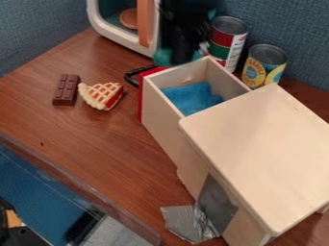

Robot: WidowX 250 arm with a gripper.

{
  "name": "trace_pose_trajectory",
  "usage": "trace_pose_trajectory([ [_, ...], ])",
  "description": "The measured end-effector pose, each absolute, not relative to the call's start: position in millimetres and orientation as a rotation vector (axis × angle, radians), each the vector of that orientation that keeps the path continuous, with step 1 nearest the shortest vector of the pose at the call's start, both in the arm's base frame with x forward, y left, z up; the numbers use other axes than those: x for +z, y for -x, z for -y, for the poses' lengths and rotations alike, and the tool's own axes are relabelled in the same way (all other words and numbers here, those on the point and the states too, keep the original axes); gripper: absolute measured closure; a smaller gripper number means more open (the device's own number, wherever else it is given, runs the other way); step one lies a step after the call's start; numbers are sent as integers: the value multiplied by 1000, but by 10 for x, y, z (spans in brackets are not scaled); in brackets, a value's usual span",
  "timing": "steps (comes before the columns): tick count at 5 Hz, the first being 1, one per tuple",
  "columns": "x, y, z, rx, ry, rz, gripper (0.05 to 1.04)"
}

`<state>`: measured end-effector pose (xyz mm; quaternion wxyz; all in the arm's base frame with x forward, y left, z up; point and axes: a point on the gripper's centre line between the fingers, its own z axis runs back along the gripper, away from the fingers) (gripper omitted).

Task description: Getting the two objects from the drawer then get it out of it

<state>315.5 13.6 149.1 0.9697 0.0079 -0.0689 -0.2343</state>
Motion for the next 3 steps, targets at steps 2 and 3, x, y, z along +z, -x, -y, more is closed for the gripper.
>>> trace_pose_trajectory([
  [2,1494,-3189,-1088,-39,9,119,730],
  [3,1353,-2976,-1578,201,-9,81,731],
])
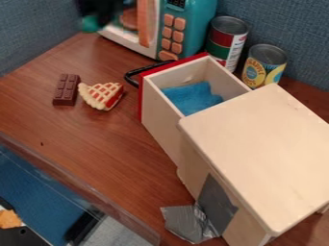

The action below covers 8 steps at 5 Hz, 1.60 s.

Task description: Getting the two objects from the drawer then get it out of it

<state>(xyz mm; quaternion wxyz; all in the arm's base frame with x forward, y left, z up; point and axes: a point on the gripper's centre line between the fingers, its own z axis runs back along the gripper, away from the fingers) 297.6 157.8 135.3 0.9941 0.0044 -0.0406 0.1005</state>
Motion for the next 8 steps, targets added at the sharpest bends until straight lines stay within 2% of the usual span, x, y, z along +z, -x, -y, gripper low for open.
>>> trace_pose_trajectory([
  [1,1220,-2741,-2032,384,-38,50,730],
  [2,960,-2734,-2323,432,-39,6,730],
  [3,730,-2806,-2358,411,-108,-43,731],
  [4,721,-2795,-2441,459,-177,-49,730],
  [5,571,-2712,-2586,521,-158,-67,731],
  [6,546,-2676,-2638,532,-162,-66,730],
  [7,382,-2629,-2601,515,-135,-127,669],
  [8,372,-2614,-2587,499,-129,-136,357],
])
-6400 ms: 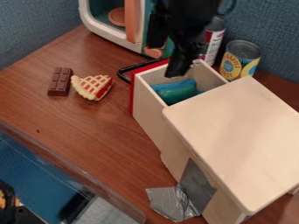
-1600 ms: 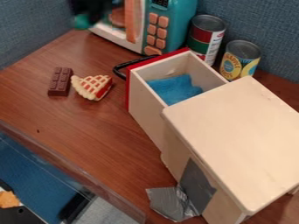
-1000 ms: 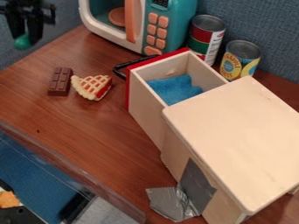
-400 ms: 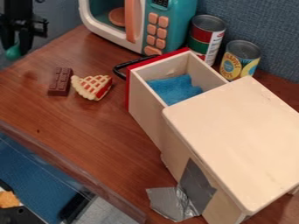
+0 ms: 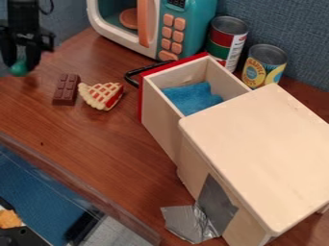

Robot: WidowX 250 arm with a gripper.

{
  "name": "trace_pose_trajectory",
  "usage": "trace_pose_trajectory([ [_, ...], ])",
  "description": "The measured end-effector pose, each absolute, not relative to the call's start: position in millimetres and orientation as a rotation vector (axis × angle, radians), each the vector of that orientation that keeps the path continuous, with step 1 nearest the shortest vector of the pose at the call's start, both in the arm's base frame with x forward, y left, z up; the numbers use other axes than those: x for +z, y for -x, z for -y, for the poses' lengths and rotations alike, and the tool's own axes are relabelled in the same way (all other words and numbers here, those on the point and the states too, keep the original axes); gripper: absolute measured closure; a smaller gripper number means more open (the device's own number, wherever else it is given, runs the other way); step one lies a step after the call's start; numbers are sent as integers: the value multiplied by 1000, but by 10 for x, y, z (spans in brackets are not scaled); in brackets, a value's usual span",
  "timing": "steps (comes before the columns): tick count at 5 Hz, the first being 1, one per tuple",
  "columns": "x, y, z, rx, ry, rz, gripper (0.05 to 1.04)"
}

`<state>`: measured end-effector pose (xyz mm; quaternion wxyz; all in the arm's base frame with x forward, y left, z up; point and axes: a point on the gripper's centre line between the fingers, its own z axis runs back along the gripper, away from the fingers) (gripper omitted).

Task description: Getting the two objects from the drawer then get it out of it

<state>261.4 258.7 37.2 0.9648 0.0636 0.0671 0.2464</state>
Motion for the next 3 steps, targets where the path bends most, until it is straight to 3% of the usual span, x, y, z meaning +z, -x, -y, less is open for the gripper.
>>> trace_pose_trajectory([
  [1,415,-2593,-2531,470,-136,-142,102],
  [3,1173,-2578,-2284,375,-252,-71,82],
])
